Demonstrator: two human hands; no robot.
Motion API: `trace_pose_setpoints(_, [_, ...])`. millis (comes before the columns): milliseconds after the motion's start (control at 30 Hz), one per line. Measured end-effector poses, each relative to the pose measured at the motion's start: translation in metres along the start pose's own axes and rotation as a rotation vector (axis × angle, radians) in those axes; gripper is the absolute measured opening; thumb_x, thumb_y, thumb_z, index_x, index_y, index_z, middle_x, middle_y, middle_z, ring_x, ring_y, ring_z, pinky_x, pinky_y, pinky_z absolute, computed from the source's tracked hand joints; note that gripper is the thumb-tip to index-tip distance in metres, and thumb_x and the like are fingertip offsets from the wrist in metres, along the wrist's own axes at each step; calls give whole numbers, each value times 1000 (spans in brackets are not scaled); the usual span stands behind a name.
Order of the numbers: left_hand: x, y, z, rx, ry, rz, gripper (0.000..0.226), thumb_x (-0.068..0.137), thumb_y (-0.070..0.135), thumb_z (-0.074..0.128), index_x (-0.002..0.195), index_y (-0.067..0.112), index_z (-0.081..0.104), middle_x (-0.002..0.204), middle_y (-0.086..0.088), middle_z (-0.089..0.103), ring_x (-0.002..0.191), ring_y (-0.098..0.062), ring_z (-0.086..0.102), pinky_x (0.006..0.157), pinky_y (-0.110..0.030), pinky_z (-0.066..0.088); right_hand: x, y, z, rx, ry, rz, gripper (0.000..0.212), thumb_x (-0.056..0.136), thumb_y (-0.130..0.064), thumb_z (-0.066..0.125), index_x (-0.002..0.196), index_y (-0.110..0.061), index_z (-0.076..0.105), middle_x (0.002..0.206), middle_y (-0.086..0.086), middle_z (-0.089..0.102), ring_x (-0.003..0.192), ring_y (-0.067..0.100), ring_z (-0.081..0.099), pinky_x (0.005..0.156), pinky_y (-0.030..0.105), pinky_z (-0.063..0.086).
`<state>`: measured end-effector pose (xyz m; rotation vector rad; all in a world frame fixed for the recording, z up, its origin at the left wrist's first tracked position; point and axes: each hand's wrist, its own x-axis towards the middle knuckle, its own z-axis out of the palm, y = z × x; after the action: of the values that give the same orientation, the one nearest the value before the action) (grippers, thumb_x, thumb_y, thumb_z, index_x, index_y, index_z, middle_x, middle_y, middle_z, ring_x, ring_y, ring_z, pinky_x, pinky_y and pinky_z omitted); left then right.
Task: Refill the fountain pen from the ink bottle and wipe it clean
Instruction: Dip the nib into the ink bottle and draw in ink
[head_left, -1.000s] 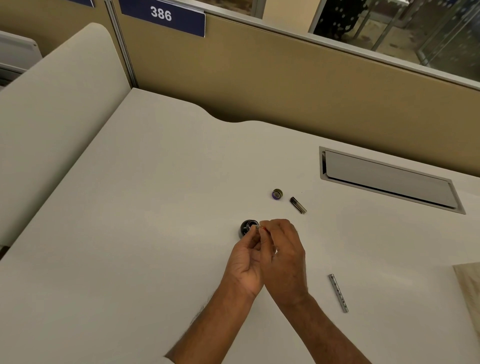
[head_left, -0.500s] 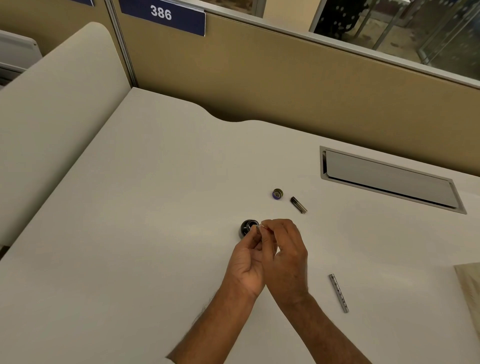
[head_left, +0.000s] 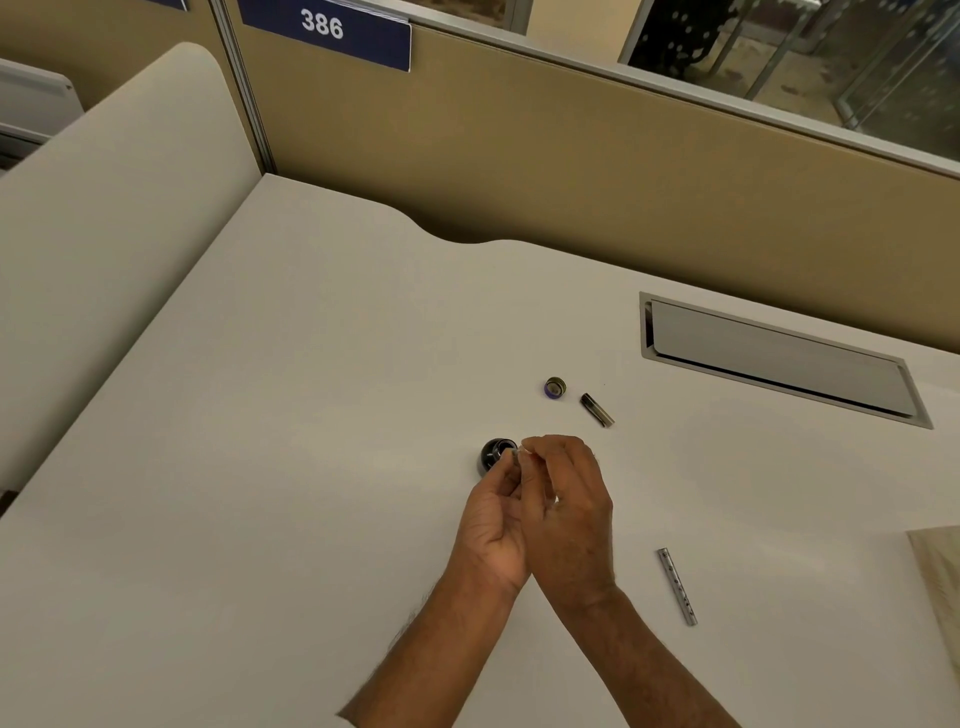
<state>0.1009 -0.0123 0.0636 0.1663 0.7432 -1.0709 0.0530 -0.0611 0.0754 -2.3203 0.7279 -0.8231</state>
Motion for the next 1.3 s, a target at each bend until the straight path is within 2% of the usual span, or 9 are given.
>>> trace_pose_setpoints(133, [1, -1, -1, -7, -2, -9, 35, 96, 18, 64, 125, -1, 65, 105, -16, 70, 103, -25, 66, 86, -41, 58, 0, 1, -1, -16, 6, 17, 15, 93, -14, 62, 101, -7, 72, 97, 2, 69, 92, 16, 64, 79, 25, 54])
trace_pose_setpoints(400, [4, 0, -2, -4, 16, 16, 38, 93, 17, 65, 126, -1, 64, 109, -15, 69, 106, -25, 66, 85, -39, 60, 1, 3, 0, -29, 2, 0, 15, 93, -9, 60, 100, -6, 72, 96, 3, 69, 90, 15, 63, 81, 23, 53])
trace_pose_setpoints(567, [5, 0, -3, -3, -3, 24, 33, 93, 17, 65, 121, 0, 67, 106, -16, 71, 101, -26, 69, 78, -38, 64, 1, 3, 1, -31, -7, 1, 15, 93, -7, 59, 101, -6, 72, 97, 4, 68, 91, 16, 63, 80, 25, 53])
trace_pose_setpoints(700, [6, 1, -4, 3, -17, 12, 28, 95, 19, 63, 116, 1, 69, 101, -16, 74, 86, -28, 76, 71, -37, 65, 2, 3, 2, -47, -3, -2, 15, 94, -6, 60, 102, -6, 72, 97, 3, 68, 90, 15, 62, 80, 24, 54])
trace_pose_setpoints(1000, [5, 1, -1, 8, -2, 13, 37, 95, 19, 62, 126, -1, 65, 102, -18, 74, 94, -29, 73, 77, -39, 64, 2, 2, 3, -43, -3, -5, 17, 93, -7, 58, 102, -6, 72, 98, 3, 68, 92, 16, 63, 80, 26, 55])
trace_pose_setpoints(1133, [2, 0, 0, -18, -6, -2, 33, 97, 19, 62, 123, 0, 67, 99, -17, 74, 86, -29, 76, 79, -40, 63, 2, 0, 1, -40, -4, 1, 15, 93, -10, 60, 102, -7, 72, 98, 2, 68, 92, 14, 62, 78, 24, 54])
trace_pose_setpoints(1300, [1, 0, 1, -5, 8, 8, 33, 96, 18, 62, 123, -1, 67, 100, -17, 74, 97, -27, 70, 82, -41, 61, 1, 0, 2, -46, 12, 9, 14, 92, -10, 62, 100, -7, 73, 96, 3, 68, 90, 14, 62, 78, 22, 53])
